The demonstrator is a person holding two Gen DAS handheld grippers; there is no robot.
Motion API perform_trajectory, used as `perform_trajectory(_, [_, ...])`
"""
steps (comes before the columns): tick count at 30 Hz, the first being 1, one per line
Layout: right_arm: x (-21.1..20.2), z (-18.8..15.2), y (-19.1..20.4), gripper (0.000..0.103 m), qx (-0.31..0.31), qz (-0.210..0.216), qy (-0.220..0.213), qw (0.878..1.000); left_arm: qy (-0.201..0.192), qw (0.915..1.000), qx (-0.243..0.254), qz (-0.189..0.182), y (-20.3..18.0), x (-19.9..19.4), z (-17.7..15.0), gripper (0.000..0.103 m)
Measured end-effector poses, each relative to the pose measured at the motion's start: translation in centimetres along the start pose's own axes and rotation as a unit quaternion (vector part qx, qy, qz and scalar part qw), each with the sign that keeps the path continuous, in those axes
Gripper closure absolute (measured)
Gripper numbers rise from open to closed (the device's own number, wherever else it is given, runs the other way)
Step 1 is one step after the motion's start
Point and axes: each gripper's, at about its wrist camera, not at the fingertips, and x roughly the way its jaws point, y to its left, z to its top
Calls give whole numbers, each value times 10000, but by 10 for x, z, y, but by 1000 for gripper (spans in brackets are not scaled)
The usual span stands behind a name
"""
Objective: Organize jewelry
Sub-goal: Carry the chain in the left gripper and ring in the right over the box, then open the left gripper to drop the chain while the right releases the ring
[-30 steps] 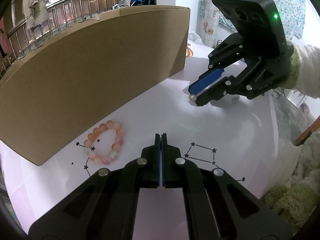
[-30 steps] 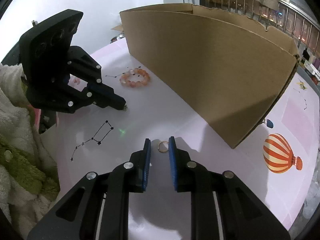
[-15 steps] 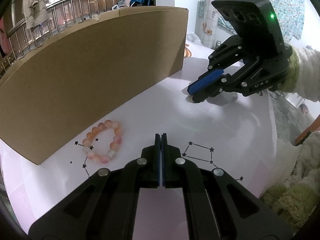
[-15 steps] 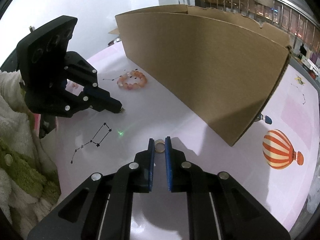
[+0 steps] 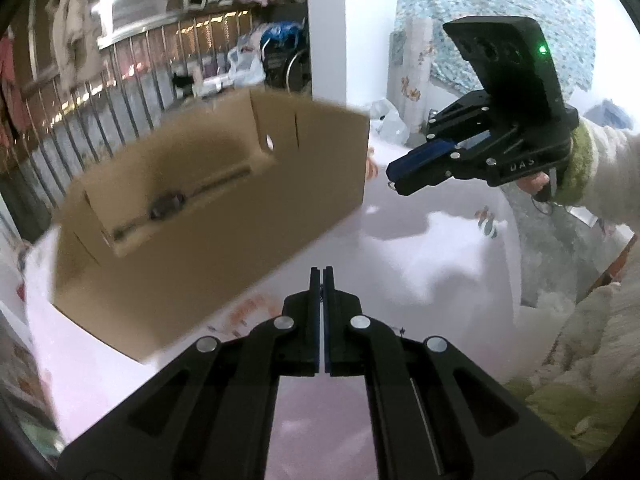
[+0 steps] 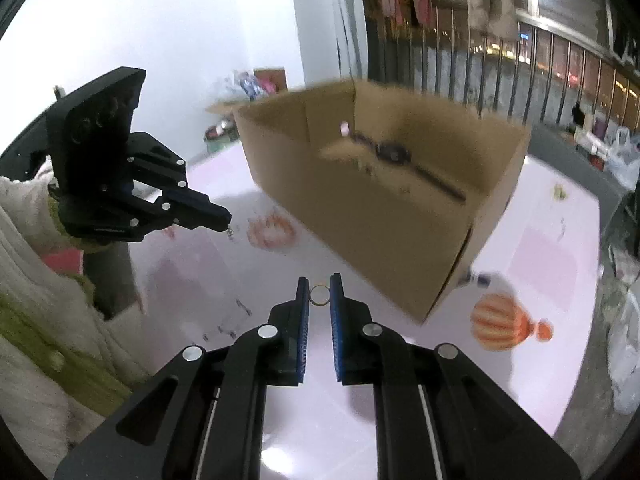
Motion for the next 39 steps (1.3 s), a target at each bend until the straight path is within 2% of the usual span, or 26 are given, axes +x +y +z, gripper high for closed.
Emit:
perform_trajectory(6, [-31,43,-6,92,21,96,-581,9983,-384,9992,-28,90,26,-45,44,103])
perform_trajectory(9, [-31,65,-16,92,108,133,-683,9975,-355,9992,-87,130,42,-47,62,103])
perform_trajectory(13, [-6,85,-39,92,132,-80,-331,9993,-18,9996,-159,249,69,-24,77,103])
perform_trajectory(17, [18,91,-58,92,203,-129,4,9997,433,9974,-561,149,101,9,81,103])
perform_trajectory(25, [52,91,-75,92,127,-277,496,9983,953,9932,-670,-8,114,68,94,102])
perform_trajectory(27, [56,92,-77,92,103,-324,552,9979,1037,9923,-683,41,114,75,94,97])
perform_trajectory(29, [59,92,-78,92,94,-391,595,9974,1054,9916,-744,67,116,78,95,70])
perform_trajectory(30, [59,92,-79,91,99,-396,600,9974,1035,9915,-776,113,117,79,95,65])
perform_trajectory(37, [45,90,-81,90,196,-472,406,9979,986,9916,-807,207,117,71,93,62])
perform_trajectory(39, [38,88,-79,82,214,-499,337,9980,906,9926,-776,248,114,63,92,62])
